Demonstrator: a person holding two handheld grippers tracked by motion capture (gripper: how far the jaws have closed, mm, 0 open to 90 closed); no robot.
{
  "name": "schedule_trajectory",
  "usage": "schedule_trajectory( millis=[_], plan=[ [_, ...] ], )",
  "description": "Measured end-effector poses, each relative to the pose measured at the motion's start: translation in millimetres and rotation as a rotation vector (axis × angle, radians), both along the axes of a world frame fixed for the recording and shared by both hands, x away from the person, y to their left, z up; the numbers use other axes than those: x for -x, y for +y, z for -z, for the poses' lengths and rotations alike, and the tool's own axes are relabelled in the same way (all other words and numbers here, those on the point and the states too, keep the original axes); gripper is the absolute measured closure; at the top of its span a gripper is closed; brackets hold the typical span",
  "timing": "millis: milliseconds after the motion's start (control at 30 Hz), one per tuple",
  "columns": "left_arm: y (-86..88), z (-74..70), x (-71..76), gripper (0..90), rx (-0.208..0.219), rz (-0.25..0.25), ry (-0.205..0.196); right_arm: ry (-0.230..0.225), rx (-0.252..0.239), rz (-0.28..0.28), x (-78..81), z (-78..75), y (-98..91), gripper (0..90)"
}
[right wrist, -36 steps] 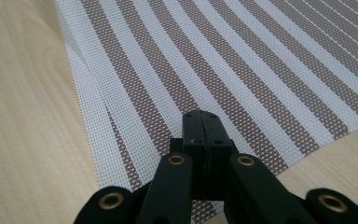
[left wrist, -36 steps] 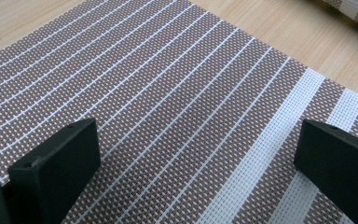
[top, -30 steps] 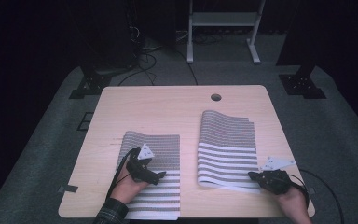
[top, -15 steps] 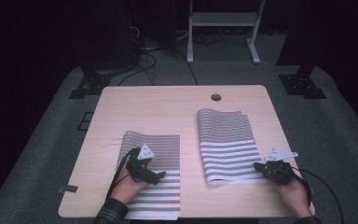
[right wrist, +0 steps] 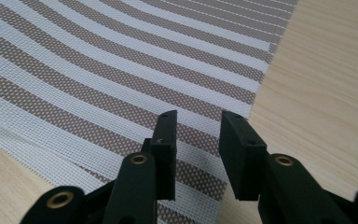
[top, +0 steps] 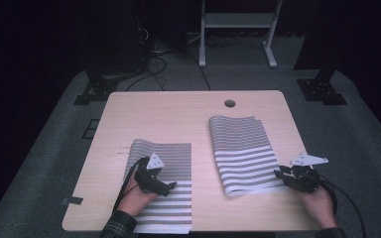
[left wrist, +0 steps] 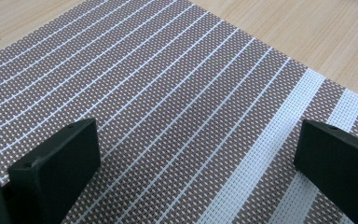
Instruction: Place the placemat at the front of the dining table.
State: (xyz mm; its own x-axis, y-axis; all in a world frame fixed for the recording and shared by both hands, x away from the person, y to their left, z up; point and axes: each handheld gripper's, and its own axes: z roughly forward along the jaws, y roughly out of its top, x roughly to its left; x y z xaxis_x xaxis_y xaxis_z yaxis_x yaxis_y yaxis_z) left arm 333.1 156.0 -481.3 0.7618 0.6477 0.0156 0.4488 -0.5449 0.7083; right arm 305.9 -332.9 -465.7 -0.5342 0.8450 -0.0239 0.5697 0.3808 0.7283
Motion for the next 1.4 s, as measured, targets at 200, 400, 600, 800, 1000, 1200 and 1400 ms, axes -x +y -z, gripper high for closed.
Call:
schedule_trajectory(
  millis=[200, 400, 600, 800, 1000, 1200, 1400],
  plan=[
    [0.0, 0.1, 0.1, 0.0, 0.000, 0.000, -0.001, 0.043, -0.023, 0.037, 2.2, 3.7, -11.1, 55.3],
    [0.0, 0.1, 0.1, 0.0, 0.001, 0.000, -0.001, 0.100, -0.068, 0.040, 8.3, 9.4, -16.6, 50.8],
    [0.0, 0.1, 0.1, 0.0, 0.001, 0.000, -0.001, 0.089, -0.030, 0.024, 9.6, 8.5, -11.2, 59.9],
    [0.0, 0.1, 0.1, 0.0, 0.001, 0.000, -0.001, 0.076, 0.007, 0.015, 10.0, 5.8, -7.8, 73.1],
    [0.0, 0.3, 0.1, 0.0, 0.003, 0.000, -0.002, 0.053, 0.019, 0.010, 11.1, 2.1, -7.4, 84.7],
    [0.0, 0.3, 0.1, 0.0, 0.003, 0.000, -0.003, 0.044, 0.010, 0.001, 12.1, -2.0, -6.7, 86.3],
    [0.0, 0.3, 0.1, 0.0, 0.003, 0.000, -0.003, 0.012, -0.015, -0.007, 14.9, -9.7, -5.5, 86.9]
  ],
)
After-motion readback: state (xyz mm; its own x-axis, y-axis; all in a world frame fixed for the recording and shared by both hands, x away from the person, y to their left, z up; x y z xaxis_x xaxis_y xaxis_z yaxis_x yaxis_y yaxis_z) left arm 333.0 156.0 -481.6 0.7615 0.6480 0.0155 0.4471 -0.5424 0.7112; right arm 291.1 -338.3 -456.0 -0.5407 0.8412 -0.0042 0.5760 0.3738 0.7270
